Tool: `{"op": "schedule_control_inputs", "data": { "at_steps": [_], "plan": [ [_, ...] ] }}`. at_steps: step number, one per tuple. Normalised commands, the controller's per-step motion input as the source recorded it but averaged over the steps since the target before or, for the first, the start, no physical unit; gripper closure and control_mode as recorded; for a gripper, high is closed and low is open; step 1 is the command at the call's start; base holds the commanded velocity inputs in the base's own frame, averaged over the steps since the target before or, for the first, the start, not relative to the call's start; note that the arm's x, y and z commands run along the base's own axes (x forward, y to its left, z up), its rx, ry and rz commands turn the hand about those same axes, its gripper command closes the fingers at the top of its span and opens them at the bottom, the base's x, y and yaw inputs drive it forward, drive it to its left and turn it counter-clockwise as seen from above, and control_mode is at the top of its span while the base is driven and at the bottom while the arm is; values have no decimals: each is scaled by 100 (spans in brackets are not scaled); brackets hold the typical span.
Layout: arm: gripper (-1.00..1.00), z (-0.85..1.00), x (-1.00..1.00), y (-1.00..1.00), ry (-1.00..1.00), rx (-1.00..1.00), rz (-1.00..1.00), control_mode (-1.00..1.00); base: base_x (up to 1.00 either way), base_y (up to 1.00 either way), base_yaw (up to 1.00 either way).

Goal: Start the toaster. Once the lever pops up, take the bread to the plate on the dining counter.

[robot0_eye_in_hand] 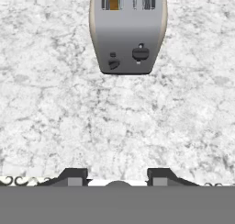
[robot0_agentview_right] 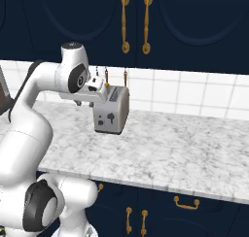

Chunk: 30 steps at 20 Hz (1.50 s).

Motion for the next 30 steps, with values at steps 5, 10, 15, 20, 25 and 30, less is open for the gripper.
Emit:
{"op": "schedule_control_inputs", "data": {
  "at_steps": [5,10,15,20,25,30],
  "plan": [
    [-100,-14,-9,-8,0,-1,0,-100,0,0,0],
    [-100,-29,-7,-29,-3,-3,0,-100,0,0,0],
    [-100,-15,6,-16,-5,0,0,-100,0,0,0],
    [-100,-19,14,0,-10,0,0,-100,0,0,0],
    [100,-30,28,0,-13,0,0,-100,0,0,0],
    [100,-27,54,0,-3,0,0,-100,0,0,0]
  ]
}}
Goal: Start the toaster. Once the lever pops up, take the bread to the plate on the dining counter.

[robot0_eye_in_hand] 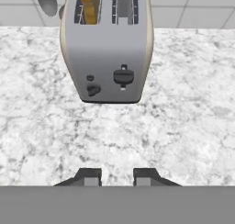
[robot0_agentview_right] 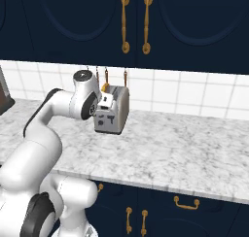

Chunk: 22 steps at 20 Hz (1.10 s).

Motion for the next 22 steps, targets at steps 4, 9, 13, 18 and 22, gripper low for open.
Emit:
{"op": "schedule_control_inputs", "data": {
  "at_steps": [4,9,13,18,22],
  "plan": [
    [100,-33,45,0,-1,0,0,-100,0,0,0],
    [100,-19,47,0,0,0,0,-100,0,0,0],
    [100,-9,37,0,0,0,0,-100,0,0,0],
    [100,-13,24,-1,0,0,0,-100,0,0,0],
    [100,-18,25,0,0,0,0,-100,0,0,0]
  ]
}}
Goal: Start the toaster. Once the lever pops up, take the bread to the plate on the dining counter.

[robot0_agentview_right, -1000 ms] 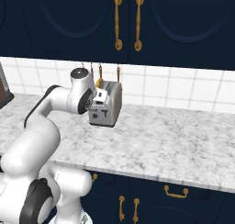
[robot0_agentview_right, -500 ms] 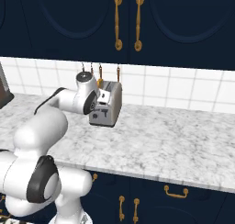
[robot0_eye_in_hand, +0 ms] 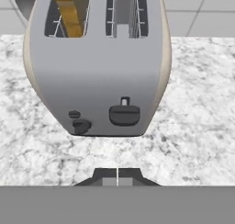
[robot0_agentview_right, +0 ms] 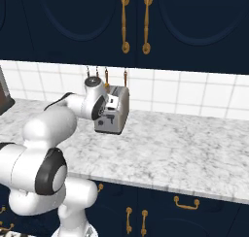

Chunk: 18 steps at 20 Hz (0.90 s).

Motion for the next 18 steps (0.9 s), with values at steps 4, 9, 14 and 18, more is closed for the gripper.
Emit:
{"op": "schedule_control_inputs", "data": {
  "at_steps": [4,9,14,18],
  "plan": [
    [100,-15,28,-6,0,0,0,-100,0,0,0],
    [100,-20,18,-12,1,0,0,-100,0,0,0],
    [100,-22,14,-8,3,0,0,-100,0,0,0],
    [100,-11,21,0,1,0,0,-100,0,0,0]
  ]
}}
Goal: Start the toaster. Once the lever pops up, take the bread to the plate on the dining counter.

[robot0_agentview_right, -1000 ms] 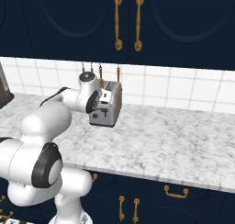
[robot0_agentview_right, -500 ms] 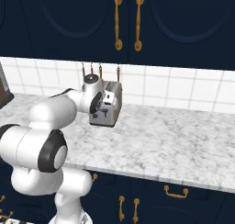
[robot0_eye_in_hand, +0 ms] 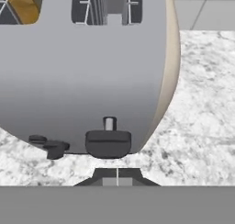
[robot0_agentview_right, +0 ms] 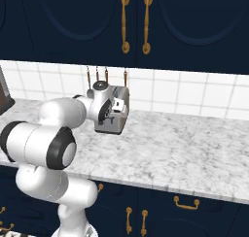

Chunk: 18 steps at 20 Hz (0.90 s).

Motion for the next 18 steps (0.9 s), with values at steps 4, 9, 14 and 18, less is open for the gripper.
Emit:
{"op": "schedule_control_inputs", "data": {
  "at_steps": [4,9,14,18],
  "plan": [
    [100,0,27,0,0,0,0,-100,0,0,0],
    [100,-8,22,3,1,0,0,-100,0,0,0],
    [100,-18,22,14,2,0,0,-100,0,0,0],
    [100,-25,18,19,0,0,0,-100,0,0,0]
  ]
}}
